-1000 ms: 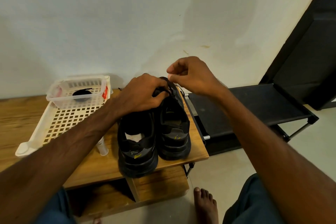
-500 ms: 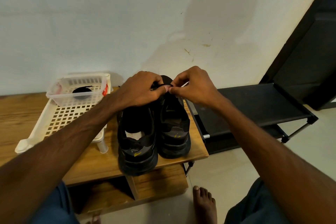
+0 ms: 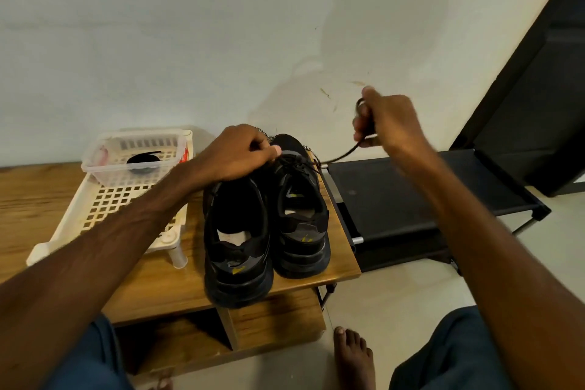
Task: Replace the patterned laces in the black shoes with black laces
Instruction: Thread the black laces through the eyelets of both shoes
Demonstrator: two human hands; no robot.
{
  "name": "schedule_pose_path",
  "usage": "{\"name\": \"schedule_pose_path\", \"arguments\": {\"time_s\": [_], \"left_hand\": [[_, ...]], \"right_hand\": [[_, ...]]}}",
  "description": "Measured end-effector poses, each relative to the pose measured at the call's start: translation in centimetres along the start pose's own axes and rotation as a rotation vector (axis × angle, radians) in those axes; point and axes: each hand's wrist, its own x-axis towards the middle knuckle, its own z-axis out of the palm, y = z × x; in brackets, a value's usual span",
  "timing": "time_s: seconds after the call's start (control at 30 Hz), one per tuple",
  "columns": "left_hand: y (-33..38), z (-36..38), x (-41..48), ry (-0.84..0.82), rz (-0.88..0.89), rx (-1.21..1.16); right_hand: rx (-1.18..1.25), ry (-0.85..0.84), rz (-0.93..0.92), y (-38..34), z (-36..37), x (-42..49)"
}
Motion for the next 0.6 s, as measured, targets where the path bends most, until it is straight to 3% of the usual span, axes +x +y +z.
{"name": "schedule_pose_path", "arguments": {"time_s": [0.1,0.2,0.3,0.4,0.47,0.6], "left_hand": [[0.5,-0.9,-0.1,0.074,-0.097,-0.362],[1.0,-1.5,0.1,0.105,-0.185,-0.757],[0.8,-1.7,0.4,0.141,-0.227,-0.874],[0.1,-1.3,0.3,0.202,-0.168,-0.431],[-0.2,-0.9,0.1,0.238,-0.15,-0.117],[-0.4,-0.7,-0.3,0.325,-0.175,0.244]], "right_hand": [[-0.462,-0.123,-0.088,2.3,1.3,0.1],[-0.623,-0.255,-0.044,4.0,2.1,0.7],[-0.776,-0.296,-0.031,4.7,2.5,1.2],[-0.859,-0.292,-0.108,4.7,2.9,0.8],[-0.744,-0.285,-0.201,4.1,3.1,0.3],[-0.589,-0.4,-0.268,2.3,3.8,-1.5]]}}
